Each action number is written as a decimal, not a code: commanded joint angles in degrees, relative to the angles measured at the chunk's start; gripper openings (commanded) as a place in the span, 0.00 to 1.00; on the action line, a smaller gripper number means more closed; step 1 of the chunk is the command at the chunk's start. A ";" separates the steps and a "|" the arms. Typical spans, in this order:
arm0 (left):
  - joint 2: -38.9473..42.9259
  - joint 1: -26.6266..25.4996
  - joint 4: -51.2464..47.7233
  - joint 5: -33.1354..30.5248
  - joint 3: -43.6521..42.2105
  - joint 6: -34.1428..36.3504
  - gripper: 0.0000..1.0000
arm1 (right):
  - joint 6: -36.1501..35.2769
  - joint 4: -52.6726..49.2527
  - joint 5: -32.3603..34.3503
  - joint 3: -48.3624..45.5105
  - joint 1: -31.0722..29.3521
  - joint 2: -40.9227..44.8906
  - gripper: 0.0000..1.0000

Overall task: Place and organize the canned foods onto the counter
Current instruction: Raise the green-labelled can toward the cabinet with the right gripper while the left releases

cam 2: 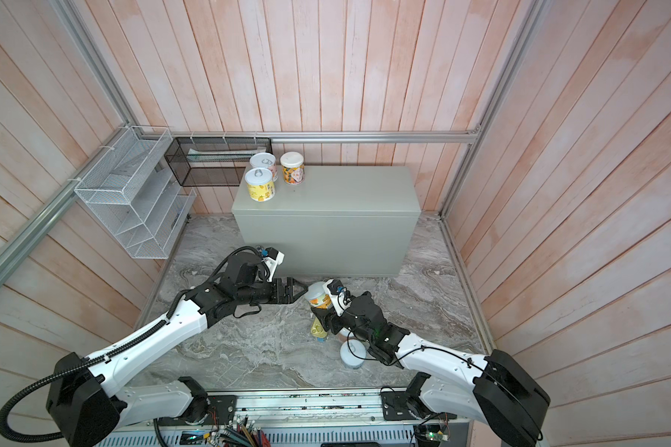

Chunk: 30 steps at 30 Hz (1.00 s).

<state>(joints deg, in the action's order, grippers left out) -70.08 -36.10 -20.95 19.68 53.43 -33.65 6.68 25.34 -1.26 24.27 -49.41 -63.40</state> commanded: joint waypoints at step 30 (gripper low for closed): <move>16.89 0.24 5.30 -9.20 -18.36 -2.23 1.00 | 2.68 -11.86 -3.93 30.05 0.15 3.07 0.63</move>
<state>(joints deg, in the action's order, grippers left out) -54.17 -36.10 -17.23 11.55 36.27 -35.48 10.26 9.23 -3.86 48.38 -49.41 -60.55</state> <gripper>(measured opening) 0.999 0.730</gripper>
